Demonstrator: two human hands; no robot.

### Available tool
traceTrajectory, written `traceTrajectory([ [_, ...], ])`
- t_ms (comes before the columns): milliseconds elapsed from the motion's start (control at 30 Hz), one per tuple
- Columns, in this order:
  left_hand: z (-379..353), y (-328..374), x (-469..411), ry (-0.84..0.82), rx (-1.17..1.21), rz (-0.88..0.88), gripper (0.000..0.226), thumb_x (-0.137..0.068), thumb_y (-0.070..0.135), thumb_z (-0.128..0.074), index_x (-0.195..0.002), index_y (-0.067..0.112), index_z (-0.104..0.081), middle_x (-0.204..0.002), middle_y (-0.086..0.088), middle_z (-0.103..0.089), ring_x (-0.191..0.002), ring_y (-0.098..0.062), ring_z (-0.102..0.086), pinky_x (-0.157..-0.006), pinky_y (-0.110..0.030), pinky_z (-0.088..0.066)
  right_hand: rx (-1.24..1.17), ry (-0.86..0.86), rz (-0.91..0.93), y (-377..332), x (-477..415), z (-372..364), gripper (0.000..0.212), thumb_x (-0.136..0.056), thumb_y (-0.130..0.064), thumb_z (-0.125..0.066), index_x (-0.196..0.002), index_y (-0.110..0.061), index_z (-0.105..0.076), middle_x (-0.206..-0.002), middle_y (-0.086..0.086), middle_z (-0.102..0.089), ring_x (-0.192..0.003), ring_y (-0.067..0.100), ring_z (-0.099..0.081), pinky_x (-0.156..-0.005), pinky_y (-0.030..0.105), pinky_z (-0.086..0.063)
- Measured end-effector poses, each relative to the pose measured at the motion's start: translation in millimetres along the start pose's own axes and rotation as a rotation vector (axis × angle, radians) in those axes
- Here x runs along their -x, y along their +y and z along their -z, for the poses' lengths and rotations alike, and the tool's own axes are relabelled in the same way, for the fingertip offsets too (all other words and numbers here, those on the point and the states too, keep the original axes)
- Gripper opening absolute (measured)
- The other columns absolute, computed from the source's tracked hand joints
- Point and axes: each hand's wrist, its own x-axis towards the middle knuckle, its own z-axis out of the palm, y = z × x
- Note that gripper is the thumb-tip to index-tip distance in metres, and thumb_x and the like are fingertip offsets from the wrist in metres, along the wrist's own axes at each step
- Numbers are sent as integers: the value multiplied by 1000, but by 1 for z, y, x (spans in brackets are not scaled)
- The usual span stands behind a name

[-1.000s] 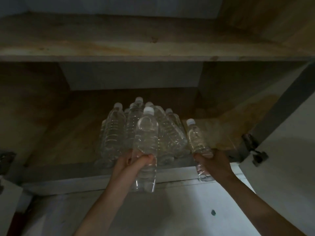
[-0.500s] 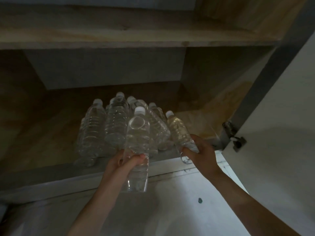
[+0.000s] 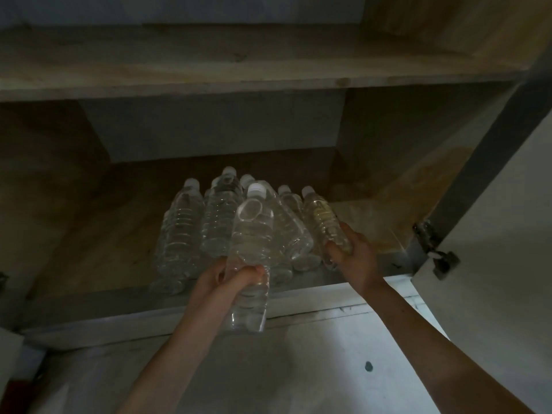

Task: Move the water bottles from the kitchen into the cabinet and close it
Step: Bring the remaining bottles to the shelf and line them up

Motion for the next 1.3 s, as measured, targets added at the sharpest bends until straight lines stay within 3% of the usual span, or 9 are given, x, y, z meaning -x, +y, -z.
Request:
traceTrajectory([
  [133, -5, 2, 2, 2, -31, 18, 16, -79, 25, -73, -95, 22, -70, -79, 13, -74, -68, 1, -68, -64, -23, -43, 67, -9, 2, -1, 2, 0, 56, -88, -38, -67, -139, -22, -51, -131, 4, -58, -121, 27, -55, -105, 46, -47],
  [267, -5, 1, 4, 40, -12, 37, 17, -78, 24, -73, -94, 19, -73, -81, 6, -75, -78, -10, -69, -65, -24, -42, 294, 29, 93, -19, 11, 5, 59, -86, -61, -50, -136, -30, -48, -137, 3, -52, -122, 29, -53, -102, 47, -49],
  [400, 6, 12, 12, 29, -2, 26, 15, -79, 22, -74, -94, 19, -73, -83, 5, -76, -80, -9, -71, -65, -20, -47, 294, 82, 315, -64, 17, 4, 37, -99, -36, -50, -134, -26, -52, -139, -1, -51, -122, 21, -53, -100, 39, -51],
  [500, 24, 26, 20, 47, 6, 2, 20, -77, 20, -78, -95, 16, -72, -82, 6, -76, -71, -2, -70, -66, -22, -48, 301, 47, 461, -102, 25, -12, 35, -100, -33, -48, -133, -23, -54, -138, -3, -52, -125, 17, -47, -103, 38, -45],
  [600, 50, 39, 26, 80, -14, -15, 32, -63, 32, -82, -93, 23, -74, -87, 6, -76, -79, -7, -71, -72, -28, -50, 318, -19, 592, -127, 28, -40, 36, -98, -32, -50, -131, -20, -57, -132, 0, -56, -121, 19, -49, -100, 36, -44],
  [700, 80, 46, 27, 163, -81, -15, 32, -66, 35, -81, -95, 26, -70, -77, 14, -73, -71, -3, -67, -63, -25, -44, 358, -86, 684, -144, 29, -68, 39, -95, -31, -54, -130, -16, -60, -132, 3, -58, -122, 21, -50, -99, 29, -38],
  [900, 137, 48, 11, 274, -102, -18, 18, -80, 33, -74, -89, 29, -60, -85, 9, -64, -76, -6, -60, -58, -23, -40, 438, -305, 700, -162, 34, -119, 48, -97, -35, -54, -142, -21, -48, -144, 2, -48, -134, 19, -39, -110, 29, -31],
  [1067, 168, 24, -22, 293, -68, 84, 35, -75, 34, -81, -103, 23, -63, -90, 5, -68, -79, -9, -64, -58, -23, -42, 596, -375, 674, -172, 36, -148, 57, -97, -52, -41, -150, -32, -33, -158, -1, -30, -145, 21, -22, -116, 34, -19],
  [1300, 175, -17, -63, 286, -85, 94, 35, -80, 26, -78, -75, 30, -43, -79, 12, -52, -66, 0, -49, -51, -17, -36, 795, -307, 722, -161, 38, -168, 69, -84, -65, -14, -144, -39, -37, -155, -6, -35, -142, 20, -31, -116, 47, -19],
])
